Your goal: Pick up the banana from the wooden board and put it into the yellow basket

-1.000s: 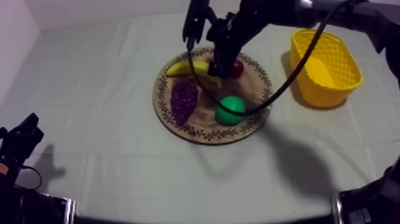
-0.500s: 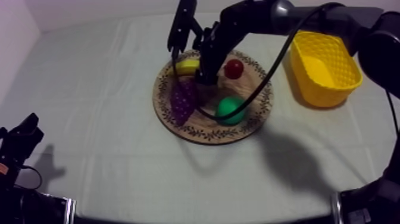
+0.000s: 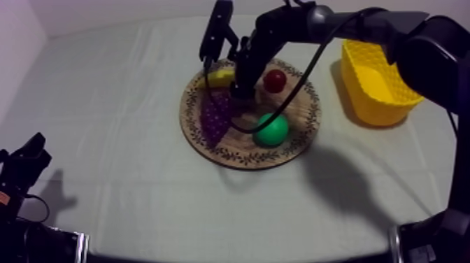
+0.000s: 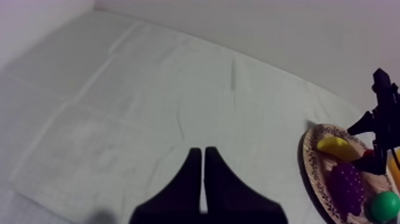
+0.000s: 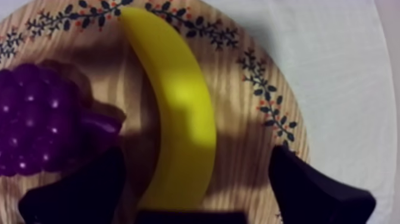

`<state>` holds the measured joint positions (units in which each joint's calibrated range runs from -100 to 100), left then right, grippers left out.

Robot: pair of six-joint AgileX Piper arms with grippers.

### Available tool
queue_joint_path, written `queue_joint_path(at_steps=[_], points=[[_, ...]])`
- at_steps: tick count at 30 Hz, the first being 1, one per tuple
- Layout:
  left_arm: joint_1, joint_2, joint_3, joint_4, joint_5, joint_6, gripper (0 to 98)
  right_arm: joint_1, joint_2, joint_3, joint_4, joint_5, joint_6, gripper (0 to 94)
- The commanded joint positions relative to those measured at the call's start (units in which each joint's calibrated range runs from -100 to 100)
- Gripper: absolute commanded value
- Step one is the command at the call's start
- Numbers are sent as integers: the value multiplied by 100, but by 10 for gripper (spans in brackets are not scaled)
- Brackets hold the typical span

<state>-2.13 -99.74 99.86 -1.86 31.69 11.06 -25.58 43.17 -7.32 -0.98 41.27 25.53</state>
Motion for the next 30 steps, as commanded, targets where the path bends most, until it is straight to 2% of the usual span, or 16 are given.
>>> queue_joint_path(at_steps=[1,8,15,22,30], points=[[0,-1,3,-2,0,1,1,3,41,-71,-82,69,70,599],[0,-1,3,-2,0,1,1,8,179,-274,-94,170,34,426],[0,-1,3,-2,0,1,1,-2,309,-350,-57,131,-14,336],[0,-1,3,-2,0,1,1,-33,412,-326,-88,58,-6,206],[0,-1,3,-2,0,1,1,-35,413,-193,-96,-95,-56,151]])
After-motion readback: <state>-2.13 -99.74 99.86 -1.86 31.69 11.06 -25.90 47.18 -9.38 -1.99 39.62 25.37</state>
